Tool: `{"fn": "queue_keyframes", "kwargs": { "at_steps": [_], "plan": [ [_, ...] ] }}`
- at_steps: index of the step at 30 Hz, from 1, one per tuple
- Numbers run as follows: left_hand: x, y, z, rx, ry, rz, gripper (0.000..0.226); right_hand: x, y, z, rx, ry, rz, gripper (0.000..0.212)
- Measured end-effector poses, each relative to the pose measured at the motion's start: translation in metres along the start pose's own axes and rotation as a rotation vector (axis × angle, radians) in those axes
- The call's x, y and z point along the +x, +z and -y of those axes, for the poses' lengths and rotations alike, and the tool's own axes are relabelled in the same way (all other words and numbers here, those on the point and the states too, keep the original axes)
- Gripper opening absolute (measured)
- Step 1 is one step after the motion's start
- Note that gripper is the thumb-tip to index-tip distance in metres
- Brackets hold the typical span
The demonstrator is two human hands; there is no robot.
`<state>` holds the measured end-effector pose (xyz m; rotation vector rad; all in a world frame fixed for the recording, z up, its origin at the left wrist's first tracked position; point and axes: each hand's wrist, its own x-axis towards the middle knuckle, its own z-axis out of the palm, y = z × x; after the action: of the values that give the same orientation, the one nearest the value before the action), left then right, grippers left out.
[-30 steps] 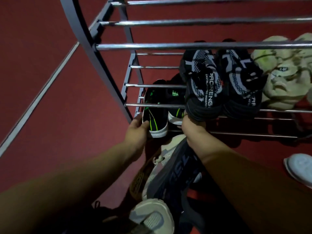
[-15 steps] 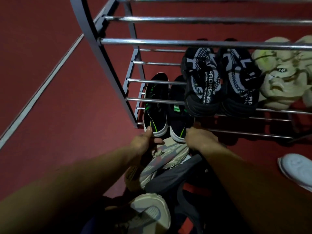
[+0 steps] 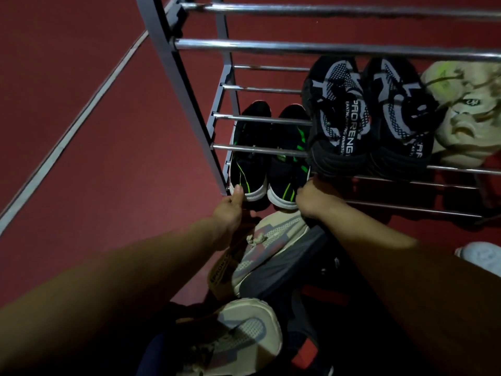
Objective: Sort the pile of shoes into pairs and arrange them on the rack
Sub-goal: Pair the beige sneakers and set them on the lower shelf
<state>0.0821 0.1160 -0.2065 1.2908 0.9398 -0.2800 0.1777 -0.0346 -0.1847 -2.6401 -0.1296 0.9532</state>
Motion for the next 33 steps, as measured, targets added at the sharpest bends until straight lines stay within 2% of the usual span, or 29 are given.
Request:
{"fn": "queue_keyframes", "kwargs": {
  "at_steps": [2, 4, 6, 8, 11, 15, 18, 21, 22, 25, 26, 28, 30, 33],
  "plan": [
    [0.000, 0.000, 0.003, 0.001, -0.027, 0.007, 0.053, -0.004, 0.001, 0.001, -0.032, -0.025, -0.025, 0.044],
    [-0.005, 0.001, 0.010, 0.054, -0.063, 0.026, 0.056, -0.010, 0.000, -0.003, -0.084, 0.001, -0.104, 0.058],
    [-0.007, 0.000, 0.025, 0.415, -0.018, 0.044, 0.049, -0.021, 0.004, -0.014, -0.148, 0.042, -0.084, 0.073],
    [-0.013, -0.005, 0.035, 0.726, 0.030, 0.095, 0.035, -0.033, 0.008, -0.025, -0.224, -0.005, -0.006, 0.076],
    [-0.029, -0.019, 0.039, 0.632, -0.041, 0.254, 0.021, -0.046, 0.011, -0.036, -0.325, -0.077, 0.112, 0.078],
    [-0.061, -0.027, 0.052, 0.595, -0.103, 0.377, 0.037, -0.065, 0.012, -0.040, -0.304, -0.126, 0.229, 0.047],
    [-0.089, -0.027, 0.045, 0.552, -0.069, 0.509, 0.037, -0.084, 0.007, -0.044, -0.144, -0.143, 0.215, 0.031],
    [-0.114, -0.035, 0.016, 0.698, -0.002, 0.575, 0.051, -0.103, -0.009, -0.046, -0.017, -0.184, 0.132, 0.016],
    [-0.125, -0.038, 0.005, 0.751, 0.024, 0.570, 0.048, -0.110, -0.016, -0.046, 0.036, -0.197, 0.112, 0.010],
    [-0.158, -0.043, -0.018, 0.798, 0.140, 0.444, 0.004, -0.133, -0.040, -0.033, 0.112, -0.252, 0.001, 0.006],
    [-0.168, -0.045, -0.022, 0.761, 0.137, 0.376, 0.012, -0.139, -0.046, -0.028, 0.154, -0.260, -0.041, 0.013],
    [-0.189, -0.046, -0.024, 0.623, 0.053, 0.278, 0.014, -0.151, -0.051, -0.019, 0.261, -0.242, -0.065, 0.023],
    [-0.210, -0.045, -0.022, 0.602, 0.013, 0.249, 0.018, -0.166, -0.046, -0.012, 0.352, -0.210, -0.055, 0.028],
    [-0.233, -0.043, -0.014, 0.651, 0.018, 0.190, 0.031, -0.187, -0.019, -0.004, 0.720, -0.086, -0.092, 0.032]
  ]
}}
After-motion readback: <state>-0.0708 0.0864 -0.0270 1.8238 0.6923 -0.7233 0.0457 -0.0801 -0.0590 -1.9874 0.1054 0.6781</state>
